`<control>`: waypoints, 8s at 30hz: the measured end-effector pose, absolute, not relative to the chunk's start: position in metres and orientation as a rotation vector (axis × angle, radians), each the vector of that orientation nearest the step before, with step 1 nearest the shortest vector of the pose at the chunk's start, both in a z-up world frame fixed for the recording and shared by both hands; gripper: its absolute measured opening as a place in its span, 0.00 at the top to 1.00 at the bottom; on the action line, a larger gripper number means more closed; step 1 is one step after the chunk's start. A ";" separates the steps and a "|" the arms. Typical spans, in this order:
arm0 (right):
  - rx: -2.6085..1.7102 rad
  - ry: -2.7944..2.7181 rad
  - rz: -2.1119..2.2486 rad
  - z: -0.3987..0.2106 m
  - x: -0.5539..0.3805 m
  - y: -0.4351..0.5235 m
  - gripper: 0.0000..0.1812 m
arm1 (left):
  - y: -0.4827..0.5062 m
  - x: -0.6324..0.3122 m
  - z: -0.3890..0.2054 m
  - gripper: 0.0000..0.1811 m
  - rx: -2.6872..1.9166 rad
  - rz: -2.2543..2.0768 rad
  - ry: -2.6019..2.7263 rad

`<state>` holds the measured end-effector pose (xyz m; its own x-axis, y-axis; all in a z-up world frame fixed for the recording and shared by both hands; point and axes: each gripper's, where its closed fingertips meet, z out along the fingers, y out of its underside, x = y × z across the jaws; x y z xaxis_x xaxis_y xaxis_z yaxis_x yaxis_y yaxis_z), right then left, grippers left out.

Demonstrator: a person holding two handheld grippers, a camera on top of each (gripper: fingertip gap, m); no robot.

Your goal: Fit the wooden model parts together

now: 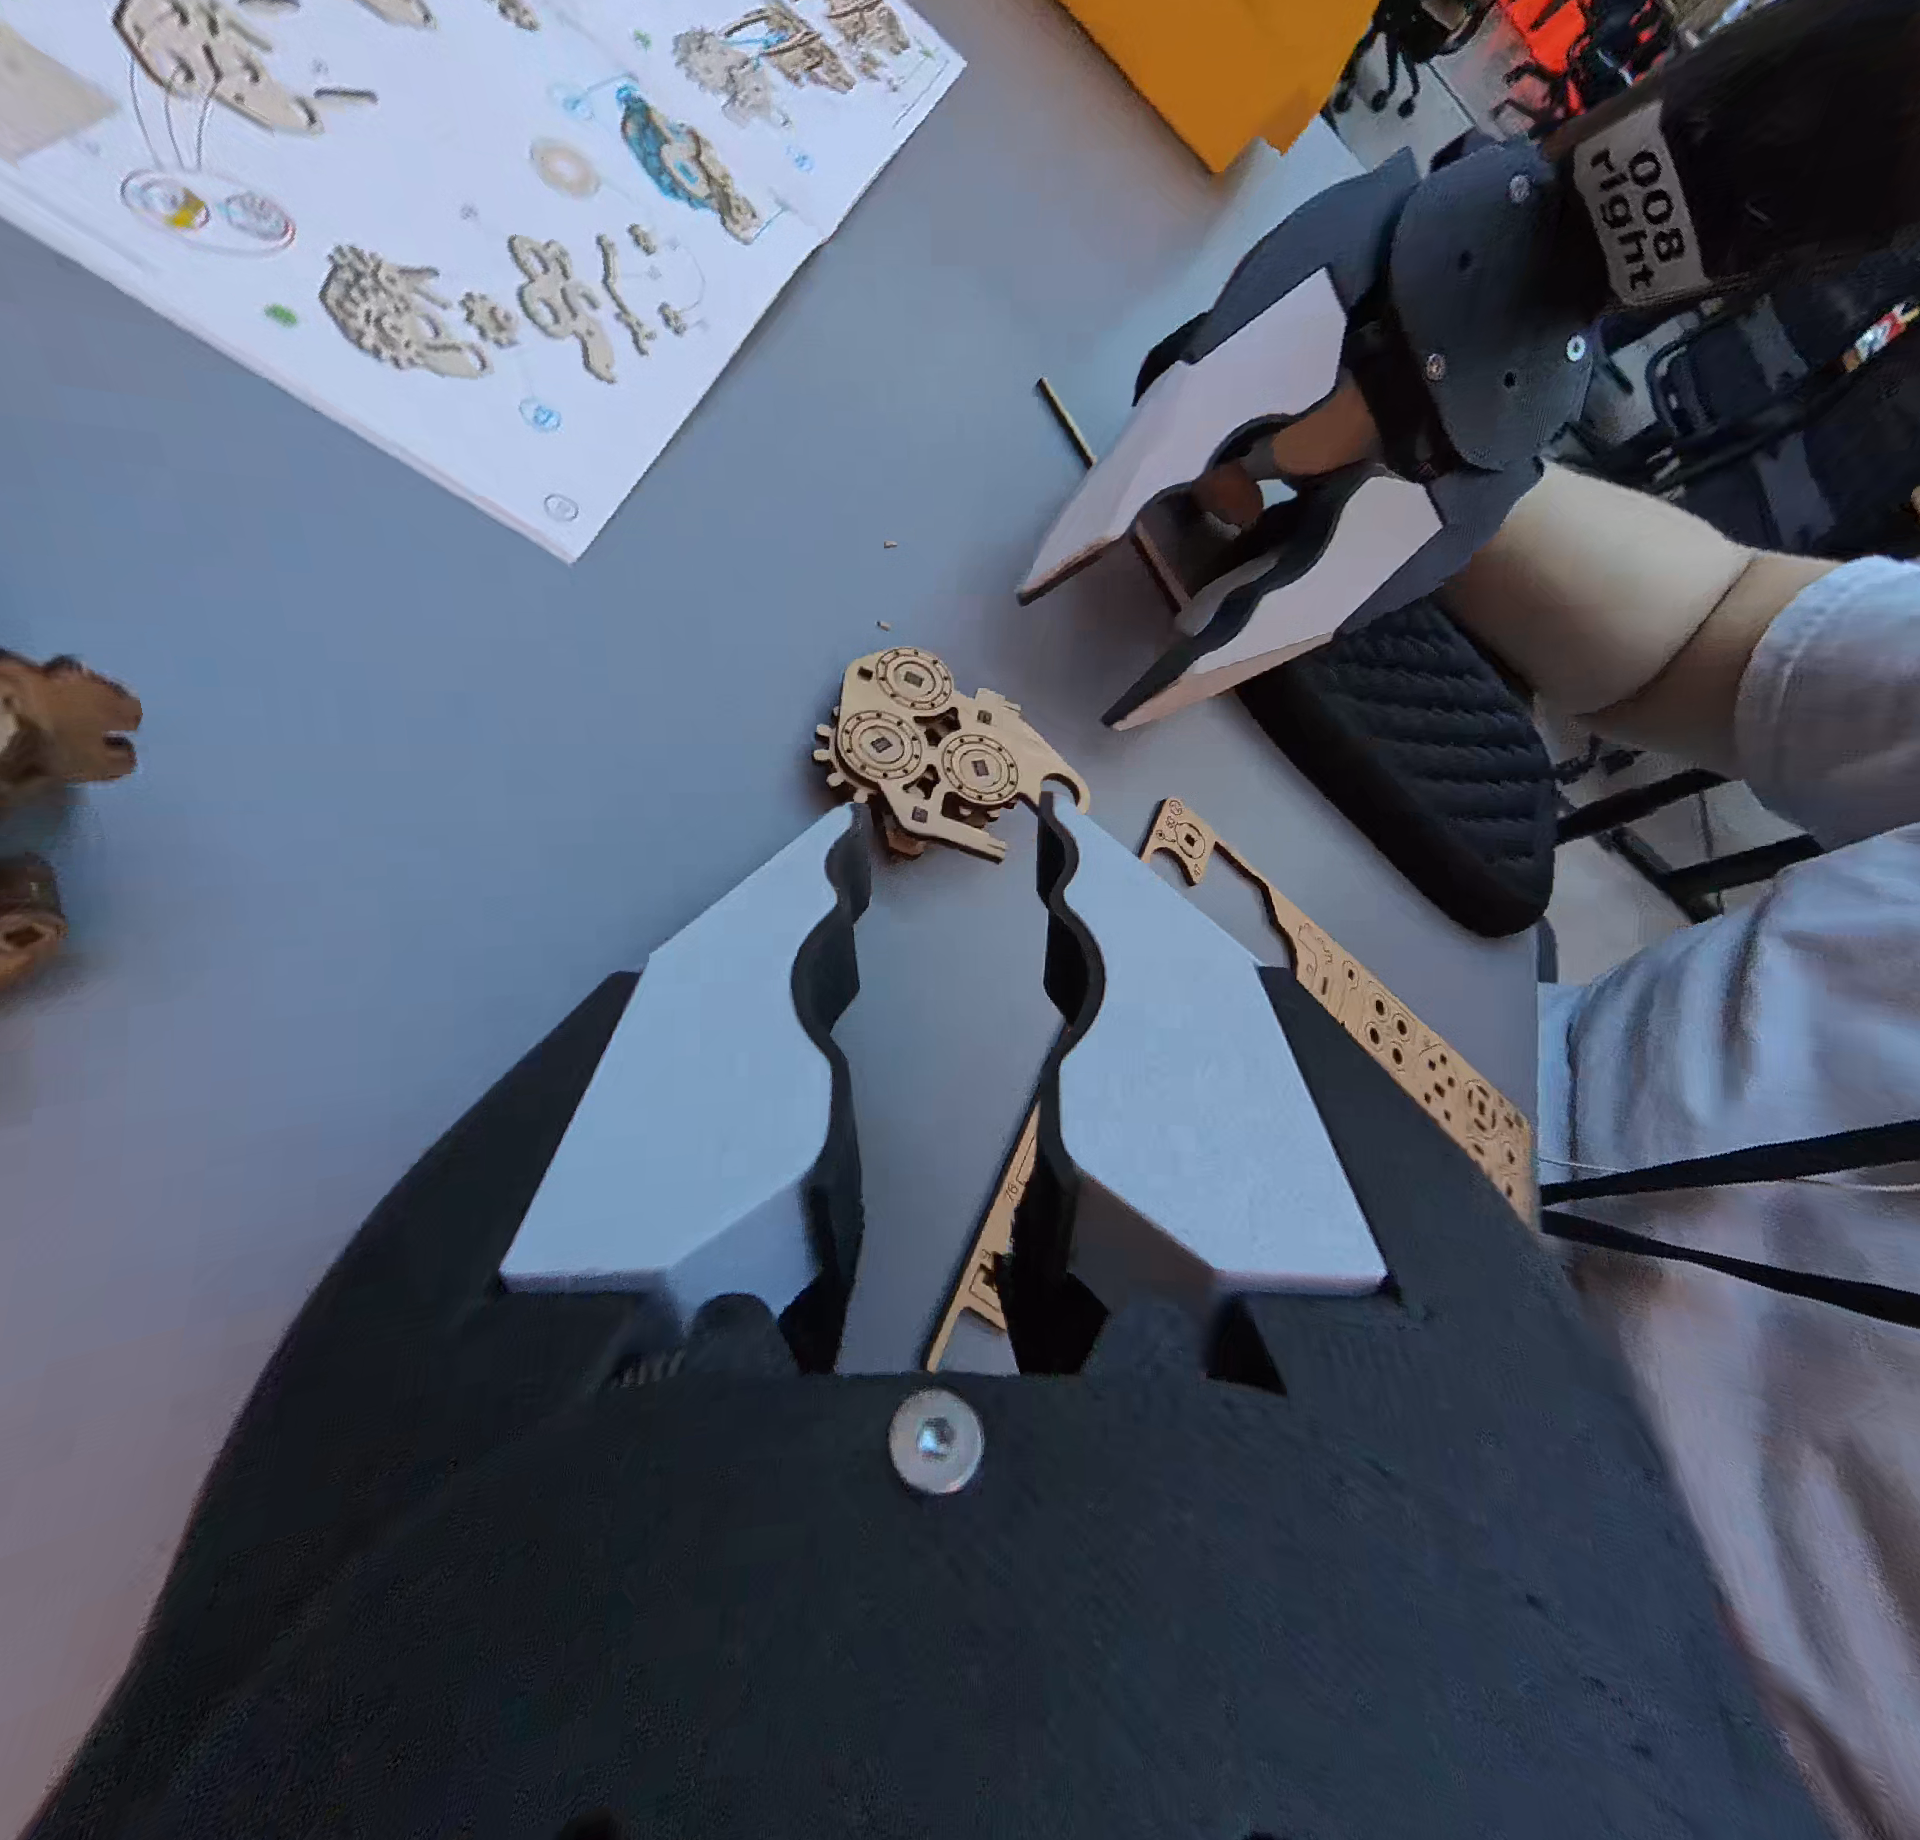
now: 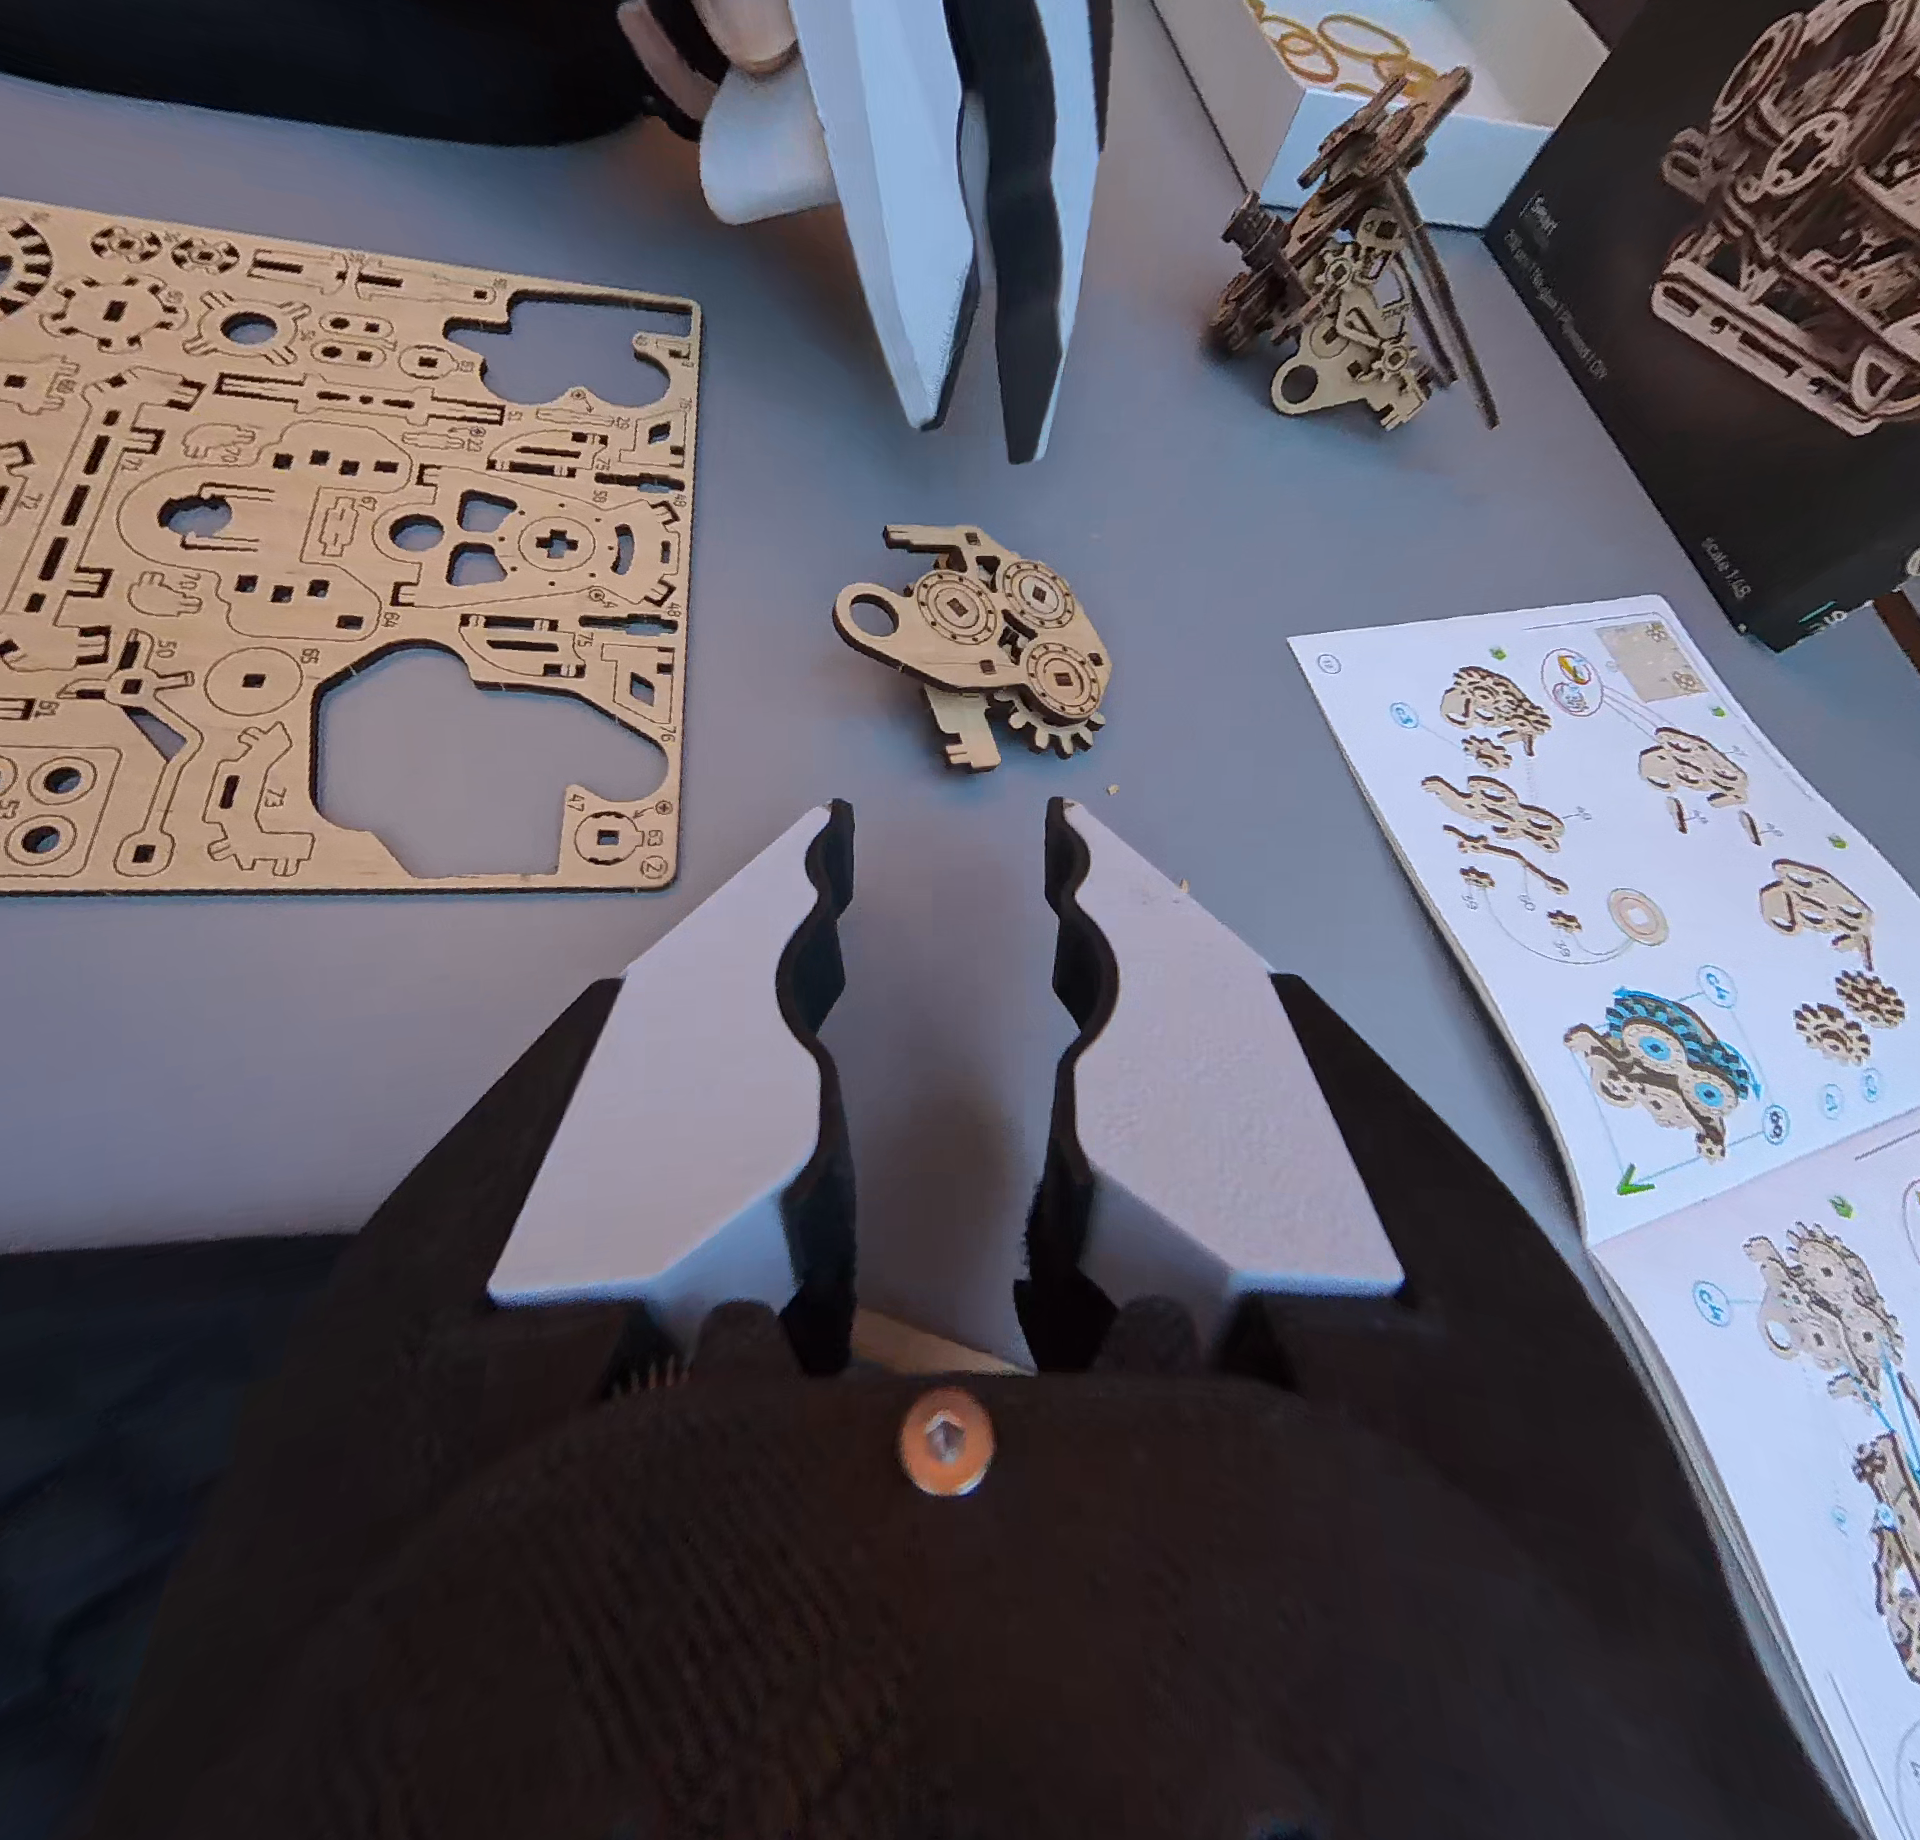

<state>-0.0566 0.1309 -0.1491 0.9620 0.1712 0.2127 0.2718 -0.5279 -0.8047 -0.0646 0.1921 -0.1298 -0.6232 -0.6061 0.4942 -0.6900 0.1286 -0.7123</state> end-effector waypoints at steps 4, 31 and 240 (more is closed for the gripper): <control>-2.185 -0.299 -0.155 -0.155 -0.057 0.138 0.80 | 0.183 -0.067 -0.134 0.82 1.208 1.513 -2.470; -2.238 -0.261 -0.091 -0.164 -0.054 0.144 0.94 | 0.173 -0.068 -0.152 0.87 1.027 1.386 -2.869; -2.072 -0.166 -0.413 -0.116 -0.063 0.159 0.87 | 0.174 -0.054 -0.084 0.95 1.263 1.900 -1.540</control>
<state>-0.0635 0.1588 -0.1157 0.9330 -0.0500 0.3565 0.2825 -0.5122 -0.8111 -0.0541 0.1744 -0.0840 -0.5200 -0.2325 0.8219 -0.7561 -0.3224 -0.5695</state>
